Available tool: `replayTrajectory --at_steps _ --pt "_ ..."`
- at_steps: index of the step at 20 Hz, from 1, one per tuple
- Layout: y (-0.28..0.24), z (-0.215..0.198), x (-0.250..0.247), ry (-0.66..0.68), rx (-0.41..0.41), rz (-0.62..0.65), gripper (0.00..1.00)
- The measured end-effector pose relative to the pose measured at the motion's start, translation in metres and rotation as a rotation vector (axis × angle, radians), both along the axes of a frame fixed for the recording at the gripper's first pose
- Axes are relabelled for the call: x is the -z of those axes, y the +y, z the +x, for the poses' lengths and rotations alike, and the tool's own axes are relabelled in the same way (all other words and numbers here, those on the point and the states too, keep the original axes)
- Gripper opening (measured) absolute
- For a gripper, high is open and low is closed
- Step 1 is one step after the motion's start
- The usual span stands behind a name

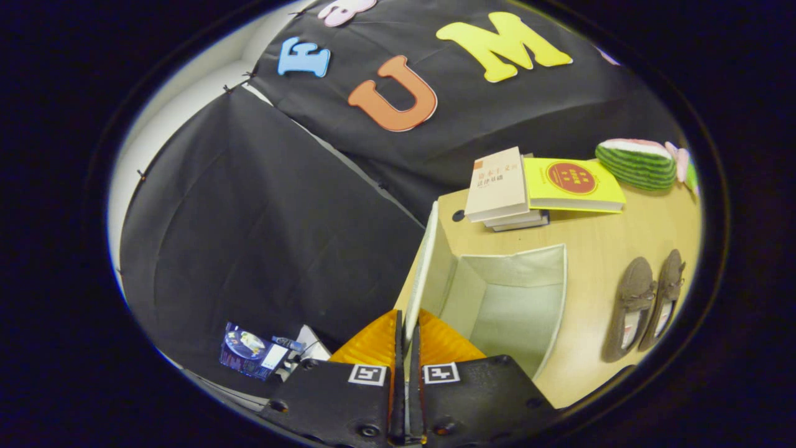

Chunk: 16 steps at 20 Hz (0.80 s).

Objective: Open the storage box then place both shoes into the box .Put the left shoe in first, then the right shoe, with the right side of both shoes facing outward in a uniform manner.

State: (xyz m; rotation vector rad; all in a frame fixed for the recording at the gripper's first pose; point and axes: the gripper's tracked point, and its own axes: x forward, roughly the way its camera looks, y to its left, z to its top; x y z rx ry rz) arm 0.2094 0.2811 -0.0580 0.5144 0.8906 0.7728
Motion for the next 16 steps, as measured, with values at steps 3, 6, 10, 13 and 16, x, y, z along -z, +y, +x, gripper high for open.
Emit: replayTrajectory --at_steps 3,6,10,13,16 --pt "0.039 -0.006 -0.009 -0.005 0.024 0.008 0.12" --pt "0.071 -0.010 -0.008 0.032 0.028 0.042 0.14" --pt "0.110 -0.013 -0.002 0.044 0.005 0.098 0.21" --pt "0.120 -0.016 0.009 0.009 -0.026 0.057 0.54" --pt "0.108 -0.008 0.032 -0.038 0.001 -0.096 0.89"
